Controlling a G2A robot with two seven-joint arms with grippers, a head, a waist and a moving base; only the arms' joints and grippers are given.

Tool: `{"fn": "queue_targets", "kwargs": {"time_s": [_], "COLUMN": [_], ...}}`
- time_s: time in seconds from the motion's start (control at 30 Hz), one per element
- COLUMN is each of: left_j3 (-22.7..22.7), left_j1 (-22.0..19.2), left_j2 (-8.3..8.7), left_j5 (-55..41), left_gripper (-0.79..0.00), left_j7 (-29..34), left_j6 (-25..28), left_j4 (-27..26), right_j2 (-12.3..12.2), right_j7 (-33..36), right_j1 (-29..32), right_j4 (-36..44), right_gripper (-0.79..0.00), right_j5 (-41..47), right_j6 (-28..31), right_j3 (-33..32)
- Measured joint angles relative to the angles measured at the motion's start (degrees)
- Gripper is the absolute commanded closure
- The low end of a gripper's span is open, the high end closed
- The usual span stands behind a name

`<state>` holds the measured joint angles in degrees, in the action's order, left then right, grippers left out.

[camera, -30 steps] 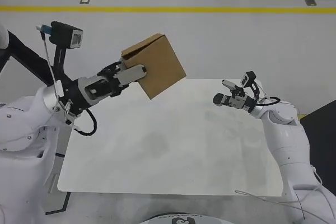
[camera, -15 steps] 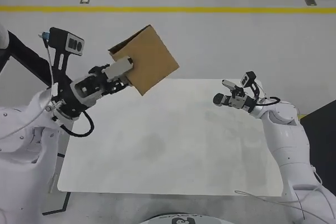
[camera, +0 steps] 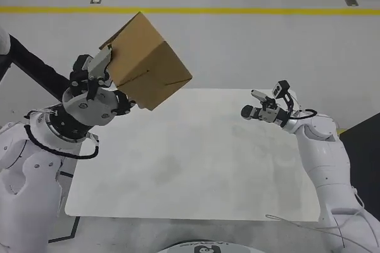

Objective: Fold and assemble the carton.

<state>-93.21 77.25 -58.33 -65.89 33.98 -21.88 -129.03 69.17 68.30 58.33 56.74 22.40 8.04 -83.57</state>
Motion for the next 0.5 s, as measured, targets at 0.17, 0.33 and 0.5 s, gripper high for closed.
{"fn": "queue_targets", "kwargs": {"time_s": [0.17, 0.33, 0.5], "left_j3": [0.03, 2.01, 2.77], "left_j1": [0.01, 3.63, 7.24], "left_j2": [0.00, -0.83, -1.60], "left_j5": [0.30, -9.87, -27.10], "left_gripper": [0.000, 0.000, 0.000], "left_j7": [0.08, -5.35, -12.61], "left_j6": [0.09, 0.05, 0.29], "left_j4": [0.09, -0.22, -2.74], "right_j2": [0.00, 0.00, 0.00], "right_j7": [0.00, 0.00, 0.00], "right_j1": [0.00, 0.00, 0.00], "right_j4": [0.00, 0.00, 0.00], "right_gripper": [-0.785, -0.785, -0.785], "right_j5": [0.00, 0.00, 0.00], "right_j6": [0.00, 0.00, 0.00], "right_j3": [0.00, 0.00, 0.00]}}
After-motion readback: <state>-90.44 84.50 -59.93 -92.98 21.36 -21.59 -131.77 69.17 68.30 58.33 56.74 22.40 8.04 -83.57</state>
